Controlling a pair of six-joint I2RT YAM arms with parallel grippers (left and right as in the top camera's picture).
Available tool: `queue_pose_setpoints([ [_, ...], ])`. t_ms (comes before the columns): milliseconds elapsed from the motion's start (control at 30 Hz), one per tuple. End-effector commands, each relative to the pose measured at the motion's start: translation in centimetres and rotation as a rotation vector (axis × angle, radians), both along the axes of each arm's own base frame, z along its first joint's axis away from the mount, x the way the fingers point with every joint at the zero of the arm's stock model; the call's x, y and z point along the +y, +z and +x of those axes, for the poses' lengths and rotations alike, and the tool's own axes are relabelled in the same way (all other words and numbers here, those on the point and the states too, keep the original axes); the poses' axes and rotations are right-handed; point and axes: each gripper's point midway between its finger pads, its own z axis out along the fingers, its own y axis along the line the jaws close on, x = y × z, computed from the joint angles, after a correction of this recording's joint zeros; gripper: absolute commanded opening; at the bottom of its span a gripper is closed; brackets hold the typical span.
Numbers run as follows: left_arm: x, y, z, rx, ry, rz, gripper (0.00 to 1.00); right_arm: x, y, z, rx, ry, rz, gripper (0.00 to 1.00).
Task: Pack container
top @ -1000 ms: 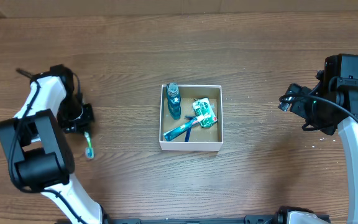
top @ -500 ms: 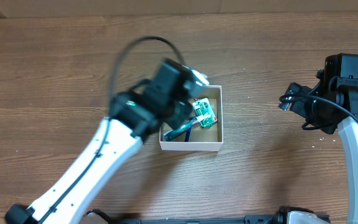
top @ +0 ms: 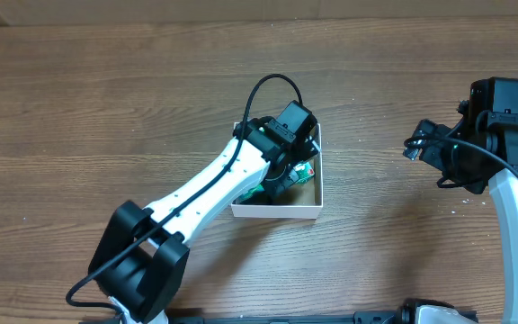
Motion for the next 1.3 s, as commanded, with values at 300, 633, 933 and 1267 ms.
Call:
queue_pose_setpoints([
  [300,-0.9,9.2,0.2,-0.117,0.028,-0.092,0.49,0.0,0.3,0.0,-0.011,0.003,0.000,1.00],
  [633,13.6,20.0,2.4,-0.345,0.709,-0.205,0.66,3.4,1.1,3.6,-0.140,0.176,-0.049,1.00],
  [933,24.9,18.4,6.5,-0.314,1.191,-0.299,1.00,10.3,-2.0,10.3,-0.232,0.419,-0.117,1.00],
  [1267,26.5,17.1,6.8,-0.316,1.216,-0.222,1.00,10.0,0.0,12.4,-0.350,0.384,-0.117,1.00],
])
